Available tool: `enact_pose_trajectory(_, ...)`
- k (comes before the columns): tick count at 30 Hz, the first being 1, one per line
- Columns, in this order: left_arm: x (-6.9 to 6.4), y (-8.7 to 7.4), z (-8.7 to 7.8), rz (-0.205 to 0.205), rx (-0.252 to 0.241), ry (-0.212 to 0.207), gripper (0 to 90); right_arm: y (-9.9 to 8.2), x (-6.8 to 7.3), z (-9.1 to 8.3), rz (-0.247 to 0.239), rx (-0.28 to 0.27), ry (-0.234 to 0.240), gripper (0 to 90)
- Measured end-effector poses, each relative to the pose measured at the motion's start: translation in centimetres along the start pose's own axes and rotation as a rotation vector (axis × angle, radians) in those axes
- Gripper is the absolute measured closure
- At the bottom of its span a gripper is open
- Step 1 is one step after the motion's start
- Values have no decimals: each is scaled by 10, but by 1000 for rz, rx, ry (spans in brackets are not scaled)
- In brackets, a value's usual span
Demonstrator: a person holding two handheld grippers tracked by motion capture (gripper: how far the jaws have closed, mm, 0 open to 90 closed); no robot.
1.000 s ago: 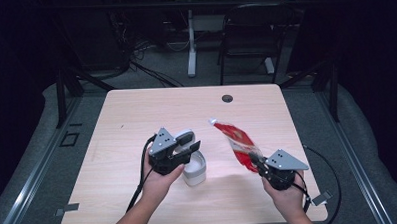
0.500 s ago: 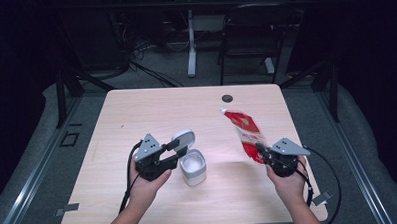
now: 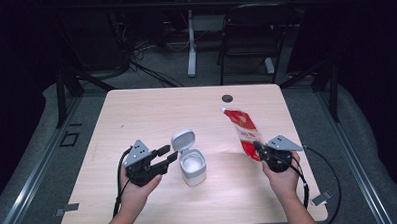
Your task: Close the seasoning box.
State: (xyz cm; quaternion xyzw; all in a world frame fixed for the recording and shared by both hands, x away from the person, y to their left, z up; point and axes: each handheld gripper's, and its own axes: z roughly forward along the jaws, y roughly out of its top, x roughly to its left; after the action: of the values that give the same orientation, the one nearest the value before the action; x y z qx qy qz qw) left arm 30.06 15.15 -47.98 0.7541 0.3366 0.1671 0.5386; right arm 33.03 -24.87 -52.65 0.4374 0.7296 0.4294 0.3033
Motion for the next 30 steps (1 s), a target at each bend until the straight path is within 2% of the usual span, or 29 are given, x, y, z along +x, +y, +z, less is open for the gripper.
enact_pose_trajectory(2,-2,0,-1,12,1,-1,609,-2,-3,4,13,5,-1,888)
enact_pose_trajectory(8,-1,-2,0,10,3,0,610,-6,-8,7,34,-2,-3,888)
enact_pose_trajectory(18,0,-2,0,5,1,3,610,-16,-15,6,30,-7,-3,887)
enact_pose_trajectory(25,0,-2,-1,7,0,3,610,-20,-18,0,-10,9,17,885)
enact_pose_trajectory(30,1,-2,-1,4,0,6,609,-22,-18,-2,-22,27,27,882)
